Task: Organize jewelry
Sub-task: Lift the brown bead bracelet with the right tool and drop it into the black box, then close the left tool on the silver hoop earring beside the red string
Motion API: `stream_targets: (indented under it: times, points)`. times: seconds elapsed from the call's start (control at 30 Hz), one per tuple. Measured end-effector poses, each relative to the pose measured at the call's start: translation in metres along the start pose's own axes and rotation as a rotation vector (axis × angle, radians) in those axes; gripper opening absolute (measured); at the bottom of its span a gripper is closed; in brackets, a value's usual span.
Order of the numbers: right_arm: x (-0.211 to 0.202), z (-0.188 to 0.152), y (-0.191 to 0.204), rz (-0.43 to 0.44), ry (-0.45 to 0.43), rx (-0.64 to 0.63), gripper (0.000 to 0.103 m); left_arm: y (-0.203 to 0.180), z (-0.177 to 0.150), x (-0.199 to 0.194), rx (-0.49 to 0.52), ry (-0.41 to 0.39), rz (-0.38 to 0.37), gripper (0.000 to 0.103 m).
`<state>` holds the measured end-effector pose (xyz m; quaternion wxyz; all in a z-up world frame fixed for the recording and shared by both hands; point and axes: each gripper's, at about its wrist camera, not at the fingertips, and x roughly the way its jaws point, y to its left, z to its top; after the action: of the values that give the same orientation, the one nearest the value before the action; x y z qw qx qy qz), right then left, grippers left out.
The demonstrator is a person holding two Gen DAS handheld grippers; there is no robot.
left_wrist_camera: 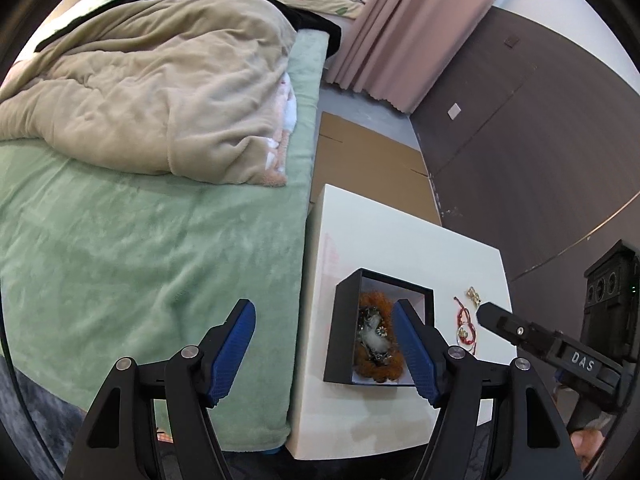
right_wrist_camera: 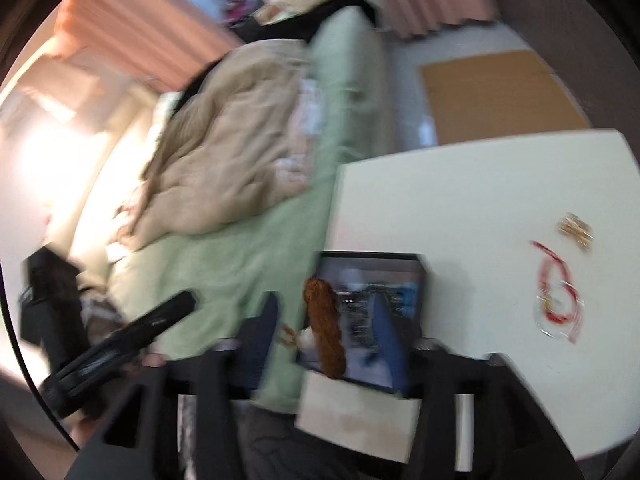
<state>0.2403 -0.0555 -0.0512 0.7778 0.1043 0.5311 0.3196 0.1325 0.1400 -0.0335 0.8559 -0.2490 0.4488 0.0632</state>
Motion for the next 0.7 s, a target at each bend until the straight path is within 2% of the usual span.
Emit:
stream_targets:
  times: [0.2, 0.33, 0.7]
  points:
    - [-0.017, -0.004, -0.029, 0.0, -0.021, 0.04, 0.056, -0.016, -0.001, 0.01, 0.023, 0.017, -0.024, 0.071]
    - [-0.034, -0.006, -0.055, -0.027, -0.048, 0.09, 0.064, -0.035, -0.004, 0.019, 0.056, 0.032, -0.044, 0.071]
    - [-0.08, -0.014, -0.118, -0.111, -0.121, 0.184, 0.065, -0.1, -0.011, 0.051, 0.163, 0.086, -0.096, 0.071]
